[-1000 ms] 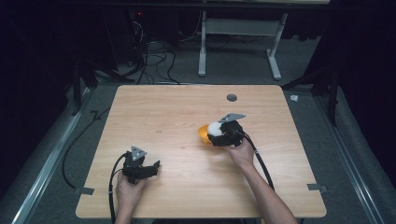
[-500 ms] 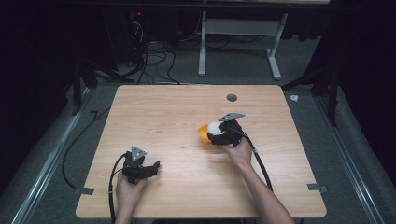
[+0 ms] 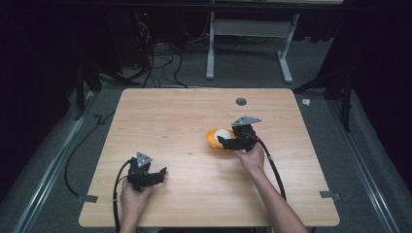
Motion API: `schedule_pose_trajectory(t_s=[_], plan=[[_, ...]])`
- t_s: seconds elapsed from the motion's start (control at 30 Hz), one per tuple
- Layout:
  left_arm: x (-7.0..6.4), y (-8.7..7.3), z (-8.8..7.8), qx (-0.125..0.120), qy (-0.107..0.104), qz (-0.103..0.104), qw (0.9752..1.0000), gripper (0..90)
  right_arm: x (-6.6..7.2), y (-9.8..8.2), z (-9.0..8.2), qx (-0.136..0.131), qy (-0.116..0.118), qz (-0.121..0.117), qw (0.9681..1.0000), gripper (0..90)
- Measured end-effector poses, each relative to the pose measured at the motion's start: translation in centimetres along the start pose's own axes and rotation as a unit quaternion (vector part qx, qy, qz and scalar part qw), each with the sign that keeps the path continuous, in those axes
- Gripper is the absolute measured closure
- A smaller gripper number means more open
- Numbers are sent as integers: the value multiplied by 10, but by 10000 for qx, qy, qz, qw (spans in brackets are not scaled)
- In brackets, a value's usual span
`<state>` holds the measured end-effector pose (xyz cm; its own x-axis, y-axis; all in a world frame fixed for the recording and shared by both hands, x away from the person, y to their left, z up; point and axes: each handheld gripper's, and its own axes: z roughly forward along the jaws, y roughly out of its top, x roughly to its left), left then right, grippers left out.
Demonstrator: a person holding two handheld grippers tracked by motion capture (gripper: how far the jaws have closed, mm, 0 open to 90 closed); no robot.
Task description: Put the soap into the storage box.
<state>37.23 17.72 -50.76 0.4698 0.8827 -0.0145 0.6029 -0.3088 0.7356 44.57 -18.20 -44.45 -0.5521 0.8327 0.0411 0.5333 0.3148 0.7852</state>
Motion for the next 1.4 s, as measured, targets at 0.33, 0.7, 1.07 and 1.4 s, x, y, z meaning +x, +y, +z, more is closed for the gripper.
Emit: schedule_pose_trajectory(t_s=[0.33, 0.7, 1.07, 1.4], plan=[[0, 0, 0, 8, 2, 2, 10000, 221, -7, -2, -16, -234, -41, 68, 9997, 271], [0, 0, 0, 8, 4, 2, 10000, 221, -13, -5, -31, -351, -44, 140, 9993, 284], [0, 0, 0, 8, 3, 2, 10000, 221, -18, -7, -44, -417, -121, 169, 9989, 294], [0, 0, 0, 9, 4, 3, 10000, 221, -19, -9, -54, -471, -166, 146, 9986, 298]])
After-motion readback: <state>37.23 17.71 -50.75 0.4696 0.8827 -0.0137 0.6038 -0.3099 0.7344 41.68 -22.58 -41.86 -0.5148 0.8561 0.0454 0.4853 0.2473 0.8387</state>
